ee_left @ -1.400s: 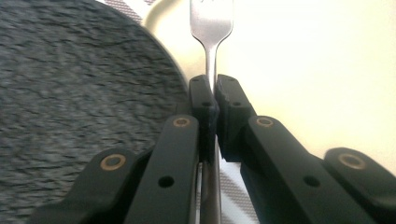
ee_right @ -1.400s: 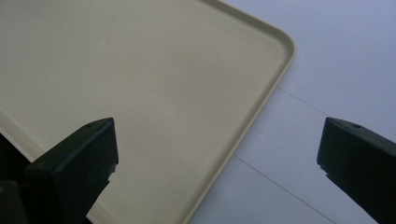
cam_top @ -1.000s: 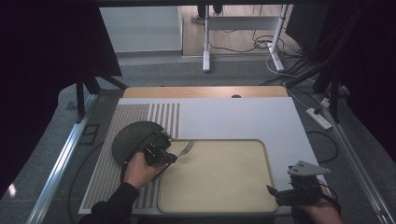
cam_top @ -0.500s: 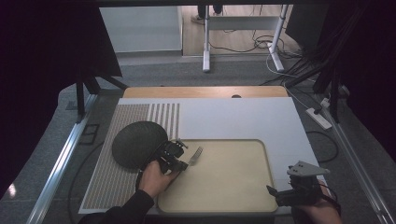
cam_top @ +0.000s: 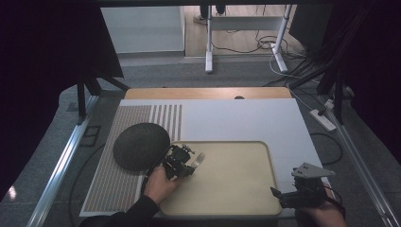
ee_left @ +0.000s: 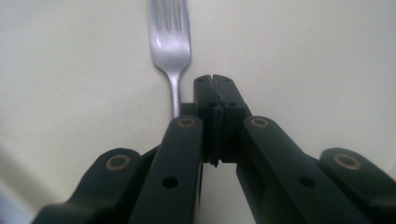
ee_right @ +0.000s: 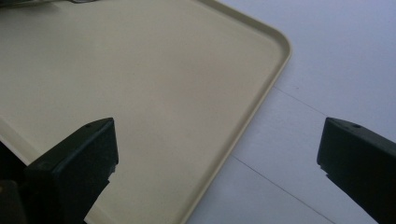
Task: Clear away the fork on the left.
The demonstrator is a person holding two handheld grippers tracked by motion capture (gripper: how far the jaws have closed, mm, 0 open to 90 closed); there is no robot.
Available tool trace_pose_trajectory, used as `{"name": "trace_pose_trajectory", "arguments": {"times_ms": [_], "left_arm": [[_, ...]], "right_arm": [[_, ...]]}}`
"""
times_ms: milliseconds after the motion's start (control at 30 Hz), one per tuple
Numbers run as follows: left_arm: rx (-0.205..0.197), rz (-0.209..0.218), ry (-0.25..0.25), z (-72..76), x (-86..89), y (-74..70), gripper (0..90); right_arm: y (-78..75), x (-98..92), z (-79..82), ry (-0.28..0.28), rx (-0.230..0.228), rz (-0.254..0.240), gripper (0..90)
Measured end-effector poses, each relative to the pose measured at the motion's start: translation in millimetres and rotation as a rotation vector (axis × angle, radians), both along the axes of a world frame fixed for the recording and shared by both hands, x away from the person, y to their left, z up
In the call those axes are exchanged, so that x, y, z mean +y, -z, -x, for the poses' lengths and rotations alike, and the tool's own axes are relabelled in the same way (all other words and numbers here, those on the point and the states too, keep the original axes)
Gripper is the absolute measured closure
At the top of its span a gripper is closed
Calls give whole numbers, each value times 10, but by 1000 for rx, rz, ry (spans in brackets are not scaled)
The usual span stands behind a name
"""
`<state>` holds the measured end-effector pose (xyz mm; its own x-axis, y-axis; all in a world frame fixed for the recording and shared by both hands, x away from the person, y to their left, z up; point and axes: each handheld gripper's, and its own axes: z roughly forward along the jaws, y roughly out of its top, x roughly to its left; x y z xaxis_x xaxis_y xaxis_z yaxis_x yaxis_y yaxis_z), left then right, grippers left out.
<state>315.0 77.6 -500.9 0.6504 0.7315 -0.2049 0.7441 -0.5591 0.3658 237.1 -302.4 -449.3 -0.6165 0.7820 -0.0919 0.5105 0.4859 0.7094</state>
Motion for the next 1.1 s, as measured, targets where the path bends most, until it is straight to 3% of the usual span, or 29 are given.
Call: {"name": "trace_pose_trajectory", "arguments": {"times_ms": [133,200,300,433,567,800,933,967,1067,1100], "left_arm": [[15,-9,-24,-51,54,47,889],[0,-37,-38,-64,104,43,889],[23,-9,-83,-109,238,59,889],[18,-27,-127,-136,367,59,889],[31,-18,-150,-150,464,64,888],[41,-2,-157,-151,510,70,888],[45,38,-142,-152,520,54,820],[16,52,-128,-136,509,14,801],[-8,57,-120,-127,499,-25,752],[-30,67,-108,-121,496,-45,672]], "right_arm": [[-3,-4,2,3,-1,-1,0],[-3,-7,-1,6,0,-3,0],[-3,-6,1,5,0,-4,0],[-4,-6,1,5,-1,-4,0],[-4,-4,1,4,0,-2,0],[-4,-6,1,5,1,-3,0],[-2,-7,0,3,1,-4,0],[-1,-9,-3,2,1,-7,0],[0,-10,-5,2,2,-7,0],[-1,-8,-3,1,4,-4,0]]}}
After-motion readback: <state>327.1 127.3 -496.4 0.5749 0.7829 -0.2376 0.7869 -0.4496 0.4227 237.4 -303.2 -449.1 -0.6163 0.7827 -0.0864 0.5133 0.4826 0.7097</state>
